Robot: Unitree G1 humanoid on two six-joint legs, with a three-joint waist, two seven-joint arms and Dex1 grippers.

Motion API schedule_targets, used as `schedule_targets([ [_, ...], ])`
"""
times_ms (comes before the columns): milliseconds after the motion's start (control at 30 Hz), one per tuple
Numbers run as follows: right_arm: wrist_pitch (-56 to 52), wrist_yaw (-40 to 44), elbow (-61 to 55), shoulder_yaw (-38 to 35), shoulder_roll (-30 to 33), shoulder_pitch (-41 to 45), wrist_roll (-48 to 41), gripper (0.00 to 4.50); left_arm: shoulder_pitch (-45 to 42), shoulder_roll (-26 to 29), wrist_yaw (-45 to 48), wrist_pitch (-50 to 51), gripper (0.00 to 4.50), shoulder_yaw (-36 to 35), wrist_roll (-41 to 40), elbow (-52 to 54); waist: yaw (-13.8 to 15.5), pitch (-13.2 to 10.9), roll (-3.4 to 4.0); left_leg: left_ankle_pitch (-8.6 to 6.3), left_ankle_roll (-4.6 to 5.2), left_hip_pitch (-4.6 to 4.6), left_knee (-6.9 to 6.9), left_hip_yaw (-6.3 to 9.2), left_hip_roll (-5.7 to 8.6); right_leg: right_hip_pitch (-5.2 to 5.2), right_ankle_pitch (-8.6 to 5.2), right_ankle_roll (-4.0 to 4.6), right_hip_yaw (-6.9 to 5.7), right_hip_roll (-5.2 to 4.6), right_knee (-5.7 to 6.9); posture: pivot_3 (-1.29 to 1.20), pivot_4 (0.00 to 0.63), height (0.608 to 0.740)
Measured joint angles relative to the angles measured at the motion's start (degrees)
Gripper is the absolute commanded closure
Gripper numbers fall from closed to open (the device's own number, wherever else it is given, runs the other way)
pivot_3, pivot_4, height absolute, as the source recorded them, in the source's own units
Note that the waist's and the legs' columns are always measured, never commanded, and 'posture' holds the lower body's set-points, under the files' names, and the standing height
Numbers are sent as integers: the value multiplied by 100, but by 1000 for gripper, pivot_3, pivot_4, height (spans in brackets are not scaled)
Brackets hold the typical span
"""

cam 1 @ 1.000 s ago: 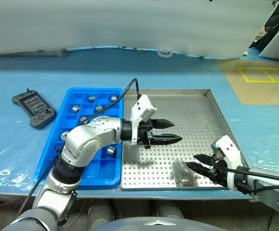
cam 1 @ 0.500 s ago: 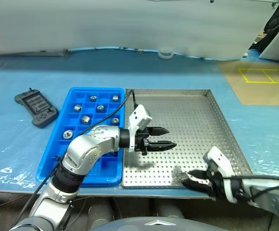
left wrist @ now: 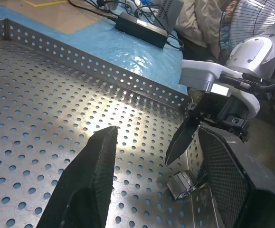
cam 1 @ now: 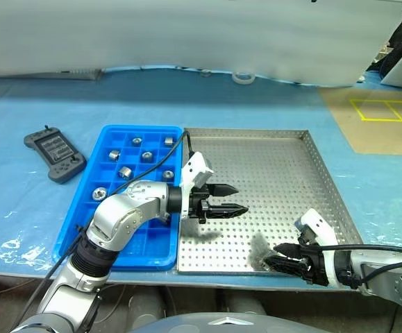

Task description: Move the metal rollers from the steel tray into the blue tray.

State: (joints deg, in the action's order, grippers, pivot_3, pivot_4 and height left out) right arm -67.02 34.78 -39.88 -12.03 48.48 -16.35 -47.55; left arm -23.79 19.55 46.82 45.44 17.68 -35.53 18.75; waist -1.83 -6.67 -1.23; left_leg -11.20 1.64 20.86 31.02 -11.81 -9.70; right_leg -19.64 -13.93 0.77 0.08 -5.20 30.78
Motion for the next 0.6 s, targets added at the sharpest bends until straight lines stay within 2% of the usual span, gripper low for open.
schedule_targets([
  [300,-78,-195,-176,159,-125,41,-22,1869,436,400,429,-289,1684,-201,-11,-45,-32,-1,1,0,-3,-18,-5,-1,0,-15,-3,-5,2,1,-3,-372,150,740],
  [600,-77,-546,-179,438,-297,143,129,1869,1317,386,529,-934,1684,96,400,30,-17,0,-2,8,-18,2,-7,-1,0,-18,-3,-6,0,0,-3,-373,150,740],
])
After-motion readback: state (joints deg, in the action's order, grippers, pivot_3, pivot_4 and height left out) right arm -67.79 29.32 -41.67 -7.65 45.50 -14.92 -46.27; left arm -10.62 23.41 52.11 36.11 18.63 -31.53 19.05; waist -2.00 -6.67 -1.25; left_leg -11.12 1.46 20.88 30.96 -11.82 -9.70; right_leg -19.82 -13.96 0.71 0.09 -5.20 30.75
